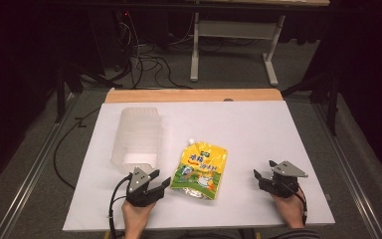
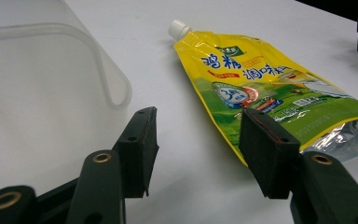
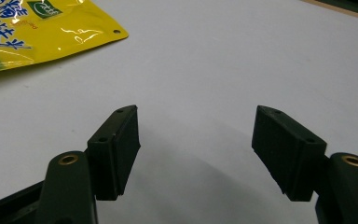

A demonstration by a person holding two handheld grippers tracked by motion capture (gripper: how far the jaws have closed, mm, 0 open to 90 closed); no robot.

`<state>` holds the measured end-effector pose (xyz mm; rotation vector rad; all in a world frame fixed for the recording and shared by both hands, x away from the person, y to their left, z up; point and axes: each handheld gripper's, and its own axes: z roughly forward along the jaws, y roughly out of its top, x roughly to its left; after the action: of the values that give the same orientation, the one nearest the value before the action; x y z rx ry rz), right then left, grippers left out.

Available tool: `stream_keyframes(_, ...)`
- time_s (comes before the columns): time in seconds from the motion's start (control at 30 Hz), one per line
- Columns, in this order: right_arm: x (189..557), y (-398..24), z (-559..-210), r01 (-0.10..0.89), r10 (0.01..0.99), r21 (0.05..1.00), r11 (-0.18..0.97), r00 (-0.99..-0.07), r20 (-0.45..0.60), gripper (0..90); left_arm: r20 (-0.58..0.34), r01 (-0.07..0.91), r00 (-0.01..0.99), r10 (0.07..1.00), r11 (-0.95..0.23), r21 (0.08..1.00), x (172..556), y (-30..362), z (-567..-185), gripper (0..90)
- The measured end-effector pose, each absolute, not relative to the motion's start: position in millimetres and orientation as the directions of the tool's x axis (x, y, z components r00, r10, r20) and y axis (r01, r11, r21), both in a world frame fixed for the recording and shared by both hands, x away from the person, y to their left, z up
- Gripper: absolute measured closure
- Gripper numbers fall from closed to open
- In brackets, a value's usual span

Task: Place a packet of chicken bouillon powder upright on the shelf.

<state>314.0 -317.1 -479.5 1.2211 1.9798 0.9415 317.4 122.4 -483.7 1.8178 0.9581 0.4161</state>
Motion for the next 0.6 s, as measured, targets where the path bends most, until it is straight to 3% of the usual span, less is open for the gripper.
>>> stream_keyframes(0.6,314.2,-316.6,-479.6,0.470,0.913,0.820,0.326,-0.381,-0.144,32.9,-0.124,0.413,0.632,0.765,-0.197,0.889,316.3,121.5,-483.6,42.2)
